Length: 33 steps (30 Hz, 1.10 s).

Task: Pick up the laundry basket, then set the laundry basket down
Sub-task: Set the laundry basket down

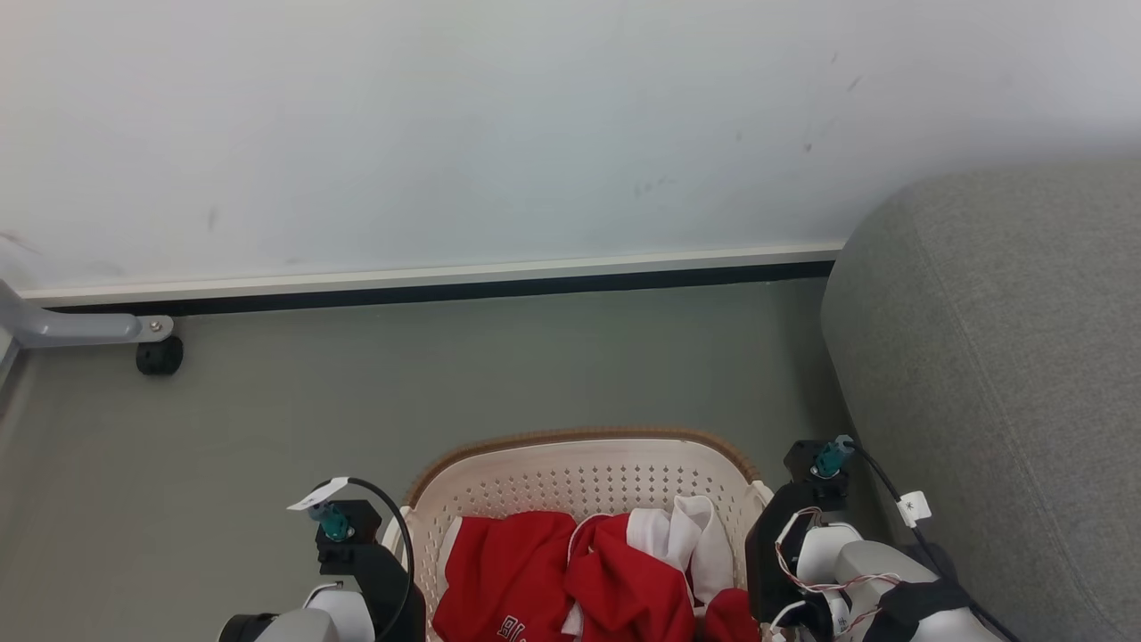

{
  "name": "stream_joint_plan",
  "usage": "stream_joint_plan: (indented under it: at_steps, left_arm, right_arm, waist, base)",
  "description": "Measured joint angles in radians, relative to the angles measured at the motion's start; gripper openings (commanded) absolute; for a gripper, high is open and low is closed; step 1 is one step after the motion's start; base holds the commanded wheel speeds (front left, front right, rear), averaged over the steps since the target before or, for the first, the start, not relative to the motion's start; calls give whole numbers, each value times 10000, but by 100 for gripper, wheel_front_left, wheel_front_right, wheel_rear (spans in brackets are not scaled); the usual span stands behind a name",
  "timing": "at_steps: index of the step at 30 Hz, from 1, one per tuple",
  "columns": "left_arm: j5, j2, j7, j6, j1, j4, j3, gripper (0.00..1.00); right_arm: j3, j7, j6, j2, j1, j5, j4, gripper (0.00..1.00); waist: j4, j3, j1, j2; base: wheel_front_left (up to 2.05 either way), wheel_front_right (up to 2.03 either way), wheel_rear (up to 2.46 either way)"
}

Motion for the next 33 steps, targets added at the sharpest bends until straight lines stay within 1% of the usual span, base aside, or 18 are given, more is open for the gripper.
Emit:
stream_joint_plan:
  at_steps: [8,29,33]
  left_arm:
    - [0,4,-268,2,-107,-25,-19,0]
    - [10,86,-876,23,-1487,-291,-61,0]
    - [42,98,-1060,98,-1716,-336,-71,0]
  right_arm:
    - [65,-224,-2,-6,-166,4,-17,0]
    - [8,-1020,0,-105,-1533,4,123,0]
    - [-6,-1229,6,-117,-1744,4,146,0]
  waist:
    - [4,583,0,0]
    - [-4,2680,1,1]
    - [13,3077,0,1]
  base:
    - [0,0,0]
    - [0,0,0]
    - [0,0,0]
